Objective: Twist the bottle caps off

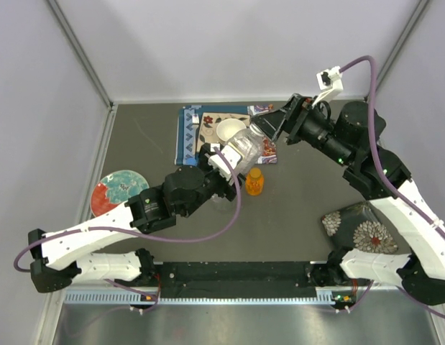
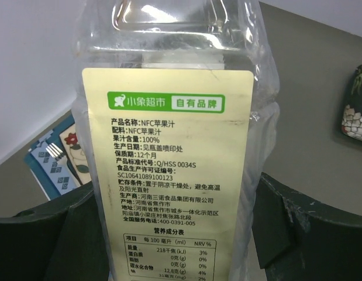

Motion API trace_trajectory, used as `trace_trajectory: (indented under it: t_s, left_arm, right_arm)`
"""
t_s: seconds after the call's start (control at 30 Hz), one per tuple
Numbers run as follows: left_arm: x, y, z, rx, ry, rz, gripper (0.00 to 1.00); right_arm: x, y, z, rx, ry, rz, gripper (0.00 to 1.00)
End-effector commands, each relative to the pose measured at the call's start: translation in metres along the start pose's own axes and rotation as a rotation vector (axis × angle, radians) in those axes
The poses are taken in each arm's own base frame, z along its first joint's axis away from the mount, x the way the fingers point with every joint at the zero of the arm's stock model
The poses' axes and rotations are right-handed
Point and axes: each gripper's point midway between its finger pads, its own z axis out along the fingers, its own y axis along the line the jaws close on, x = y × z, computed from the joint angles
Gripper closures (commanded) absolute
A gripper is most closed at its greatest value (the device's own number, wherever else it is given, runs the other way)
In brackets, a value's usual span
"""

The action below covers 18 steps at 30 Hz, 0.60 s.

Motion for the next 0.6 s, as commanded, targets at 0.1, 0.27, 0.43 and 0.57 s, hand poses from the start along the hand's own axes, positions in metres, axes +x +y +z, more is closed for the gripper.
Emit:
trace_trajectory:
  t_s: [0.1, 0.27, 0.43, 0.57]
  left_arm:
    - [-0.031, 0.016, -0.003, -0.104, -0.095, -0.021, 0.73]
    - [-0.028, 0.014, -0.003, -0.101, -0.093, -0.019, 0.73]
    - [-0.026, 0.014, -0.003, -0.101, -0.092, -0.016, 0.73]
    - [-0.025, 0.014, -0.005, -0.098, -0.092, -0.018, 0.73]
  right_arm:
    - [0.012, -0.014, 0.015, 0.052, 0.024, 0.027, 0.24]
    - [0.018, -0.019, 0.019, 0.062, 0.038, 0.027, 0.27]
    - [0.018, -0.019, 0.02, 0.058, 0.033, 0.027, 0.36]
    - [0.018, -0.018, 0.02, 0.05, 0.022, 0.028, 0.4]
